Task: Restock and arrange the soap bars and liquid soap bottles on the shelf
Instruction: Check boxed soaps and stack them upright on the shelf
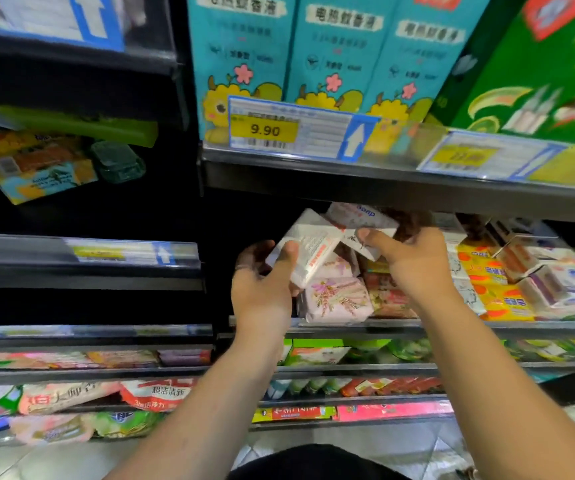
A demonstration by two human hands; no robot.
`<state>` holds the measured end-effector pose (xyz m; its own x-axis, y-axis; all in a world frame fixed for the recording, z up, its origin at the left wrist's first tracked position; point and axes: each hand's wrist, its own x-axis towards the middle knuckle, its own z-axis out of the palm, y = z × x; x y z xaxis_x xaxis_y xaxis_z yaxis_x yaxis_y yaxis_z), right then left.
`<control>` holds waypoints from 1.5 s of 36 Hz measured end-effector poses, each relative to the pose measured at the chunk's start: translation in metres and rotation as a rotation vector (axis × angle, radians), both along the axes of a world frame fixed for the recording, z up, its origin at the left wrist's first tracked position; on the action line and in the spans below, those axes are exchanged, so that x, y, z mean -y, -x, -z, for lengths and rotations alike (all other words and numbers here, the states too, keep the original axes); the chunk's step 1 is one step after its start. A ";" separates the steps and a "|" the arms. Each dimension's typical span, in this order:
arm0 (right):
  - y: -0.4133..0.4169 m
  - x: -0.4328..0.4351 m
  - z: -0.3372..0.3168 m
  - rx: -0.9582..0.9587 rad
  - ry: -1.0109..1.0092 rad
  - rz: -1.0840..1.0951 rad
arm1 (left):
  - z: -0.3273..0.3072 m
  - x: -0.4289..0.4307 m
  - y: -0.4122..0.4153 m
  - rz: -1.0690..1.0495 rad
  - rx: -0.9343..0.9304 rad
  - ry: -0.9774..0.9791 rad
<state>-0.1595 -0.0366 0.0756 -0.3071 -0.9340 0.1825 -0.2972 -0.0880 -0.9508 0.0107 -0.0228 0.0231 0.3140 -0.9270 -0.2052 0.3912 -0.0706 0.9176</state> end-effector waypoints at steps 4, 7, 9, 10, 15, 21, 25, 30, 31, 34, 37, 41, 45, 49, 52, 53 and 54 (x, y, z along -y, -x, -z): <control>0.039 -0.007 0.003 -0.011 0.044 0.032 | -0.011 0.004 0.026 0.008 0.078 0.068; 0.076 -0.015 0.009 0.028 0.009 0.056 | -0.015 0.007 0.053 0.011 0.167 0.101; 0.103 -0.019 0.011 0.040 -0.053 0.064 | -0.019 0.011 0.071 0.039 0.216 0.091; 0.116 -0.021 0.012 0.049 -0.073 0.055 | -0.020 0.013 0.079 0.067 0.252 0.083; 0.182 -0.035 0.023 -0.045 -0.114 -0.013 | -0.013 0.020 0.124 0.180 0.444 0.082; 0.220 -0.048 0.026 -0.118 -0.224 -0.210 | -0.001 0.018 0.164 0.091 0.400 0.009; 0.233 -0.053 0.022 -0.309 -0.295 -0.349 | -0.008 0.018 0.177 0.024 0.324 -0.001; 0.240 -0.058 0.022 -0.354 -0.292 -0.230 | -0.018 0.034 0.185 0.100 0.400 -0.033; 0.242 -0.060 0.025 -0.344 -0.307 -0.212 | -0.017 0.039 0.185 0.123 0.417 -0.047; 0.250 -0.068 0.029 -0.314 -0.310 -0.242 | -0.020 0.042 0.192 0.213 0.422 -0.089; 0.258 -0.073 0.029 -0.277 -0.296 -0.274 | -0.024 0.039 0.205 0.271 0.453 -0.102; 0.263 -0.073 0.034 -0.294 -0.296 -0.259 | -0.020 0.053 0.217 0.239 0.535 -0.082; 0.263 -0.072 0.038 -0.268 -0.278 -0.242 | -0.021 0.058 0.219 0.332 0.872 0.003; 0.265 -0.071 0.045 -0.295 -0.287 -0.229 | -0.012 0.052 0.213 0.478 0.994 0.021; 0.263 -0.072 0.047 -0.280 -0.259 -0.230 | -0.012 0.050 0.212 0.488 1.113 0.069; 0.263 -0.072 0.048 -0.274 -0.252 -0.234 | -0.013 0.051 0.212 0.472 1.133 0.075; 0.262 -0.072 0.048 -0.278 -0.246 -0.240 | -0.013 0.051 0.213 0.460 1.144 0.077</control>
